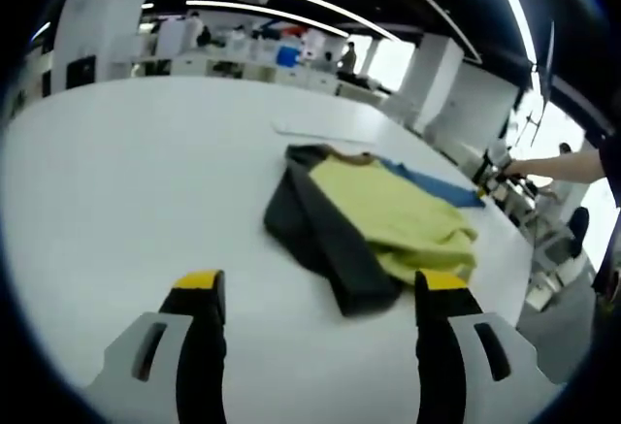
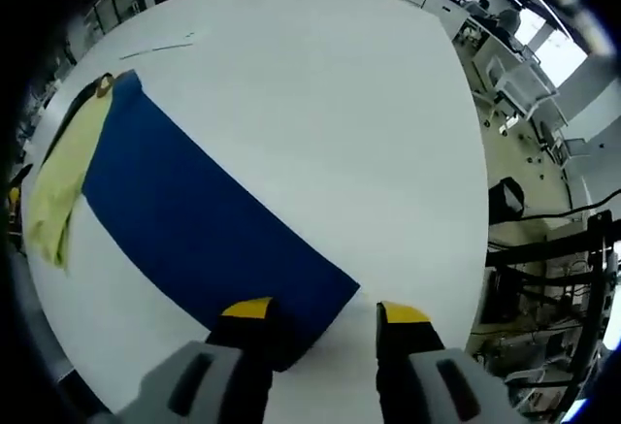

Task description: Fold the garment on the visible template until the final outline fits inside the template.

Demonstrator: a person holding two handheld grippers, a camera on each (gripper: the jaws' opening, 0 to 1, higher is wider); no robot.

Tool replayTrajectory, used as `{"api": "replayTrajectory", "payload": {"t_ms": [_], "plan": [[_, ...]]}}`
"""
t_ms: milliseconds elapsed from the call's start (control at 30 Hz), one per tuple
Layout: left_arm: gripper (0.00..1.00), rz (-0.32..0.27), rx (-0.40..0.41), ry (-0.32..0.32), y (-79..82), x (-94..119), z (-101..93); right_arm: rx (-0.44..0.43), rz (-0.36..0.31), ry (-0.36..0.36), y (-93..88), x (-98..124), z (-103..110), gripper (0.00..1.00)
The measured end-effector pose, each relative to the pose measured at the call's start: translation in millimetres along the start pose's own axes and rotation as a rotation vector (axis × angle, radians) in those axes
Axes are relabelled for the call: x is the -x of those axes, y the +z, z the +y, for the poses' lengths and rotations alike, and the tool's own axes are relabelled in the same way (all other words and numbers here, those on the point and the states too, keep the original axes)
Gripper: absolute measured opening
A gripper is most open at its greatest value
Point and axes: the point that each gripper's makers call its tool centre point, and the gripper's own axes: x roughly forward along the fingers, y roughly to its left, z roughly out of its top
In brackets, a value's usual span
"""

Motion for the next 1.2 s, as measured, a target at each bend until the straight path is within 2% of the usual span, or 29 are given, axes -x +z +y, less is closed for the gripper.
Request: {"api": "replayTrajectory", "payload": {"t_ms": [33,100,167,233,367,400,500,600,667,800,867,900,933,1067,1200], "plan": [[0.77,-0.002,-0.001,0.0,0.4,0.4,0.0,-0.002,-0.024,0.019,4.6,-1.2,1.2,0.44],[0.77,-0.006,-0.001,-0.002,1.4,0.9,-0.2,-0.004,-0.032,0.023,3.2,1.2,4.4,0.55],[0.76,-0.006,-0.002,0.0,1.4,0.9,-0.3,0.034,-0.063,0.028,3.7,3.6,10.4,0.63],[0.76,-0.007,0.001,-0.003,1.4,0.8,-1.0,0.028,-0.086,0.053,6.6,4.3,13.5,0.64],[0.76,-0.012,0.001,-0.007,2.6,0.8,-2.9,-0.003,-0.179,0.108,12.1,14.5,31.7,0.72],[0.76,-0.016,0.0,-0.009,3.4,0.9,-3.7,-0.019,-0.183,0.116,11.4,16.2,34.3,0.73],[0.76,-0.021,0.0,-0.009,5.0,1.1,-4.0,-0.03,-0.261,0.156,18.2,24.7,49.8,0.79],[0.76,-0.027,-0.001,-0.012,7.8,1.1,-4.7,-0.024,-0.303,0.171,19.4,33.3,60.1,0.84],[0.76,-0.031,-0.005,-0.015,10.2,1.1,-5.6,-0.012,-0.355,0.191,23.1,41.2,70.4,0.88],[0.76,-0.037,-0.006,-0.023,13.1,0.4,-5.3,0.019,-0.448,0.225,28.8,56.4,89.0,0.91],[0.76,-0.04,-0.001,-0.026,14.0,0.4,-5.1,0.021,-0.476,0.232,28.2,63.6,98.5,0.96],[0.76,-0.041,-0.001,-0.026,14.5,0.4,-5.2,0.025,-0.519,0.245,32.8,68.3,104.4,0.97],[0.76,-0.041,-0.003,-0.029,14.3,0.8,-7.0,0.02,-0.506,0.245,26.9,72.0,109.6,0.98],[0.76,-0.045,-0.002,-0.04,15.8,1.6,-10.5,0.012,-0.581,0.282,27.1,88.5,134.4,1.0],[0.76,-0.046,-0.008,-0.048,17.5,2.4,-13.0,0.031,-0.588,0.295,20.9,96.0,149.4,1.0]]}}
